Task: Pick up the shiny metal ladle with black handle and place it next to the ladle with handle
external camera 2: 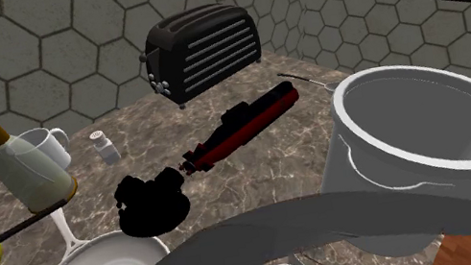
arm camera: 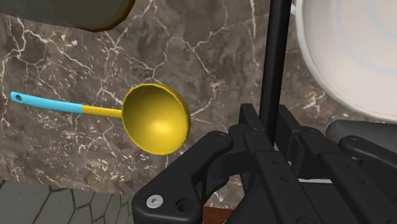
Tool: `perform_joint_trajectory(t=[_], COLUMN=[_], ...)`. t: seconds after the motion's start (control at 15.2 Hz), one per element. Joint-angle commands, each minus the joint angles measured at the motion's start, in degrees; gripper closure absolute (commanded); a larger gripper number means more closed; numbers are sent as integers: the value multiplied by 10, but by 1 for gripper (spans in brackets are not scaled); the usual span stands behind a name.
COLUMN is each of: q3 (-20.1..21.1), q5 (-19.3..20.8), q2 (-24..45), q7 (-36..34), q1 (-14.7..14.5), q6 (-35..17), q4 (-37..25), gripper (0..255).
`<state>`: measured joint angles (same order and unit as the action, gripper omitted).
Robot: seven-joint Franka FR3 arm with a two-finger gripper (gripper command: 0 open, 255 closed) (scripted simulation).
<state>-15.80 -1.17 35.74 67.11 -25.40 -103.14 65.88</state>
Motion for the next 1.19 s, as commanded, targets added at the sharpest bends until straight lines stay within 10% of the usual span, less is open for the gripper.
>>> perform_joint_trajectory(t=[0.0,1.12], q3=[1,5], q5=[-1,-4], q2=[7,29], q7=[-3,-10], q1=[-1,-5], q6=[-8,-125], q4=[1,97], gripper=[255,255])
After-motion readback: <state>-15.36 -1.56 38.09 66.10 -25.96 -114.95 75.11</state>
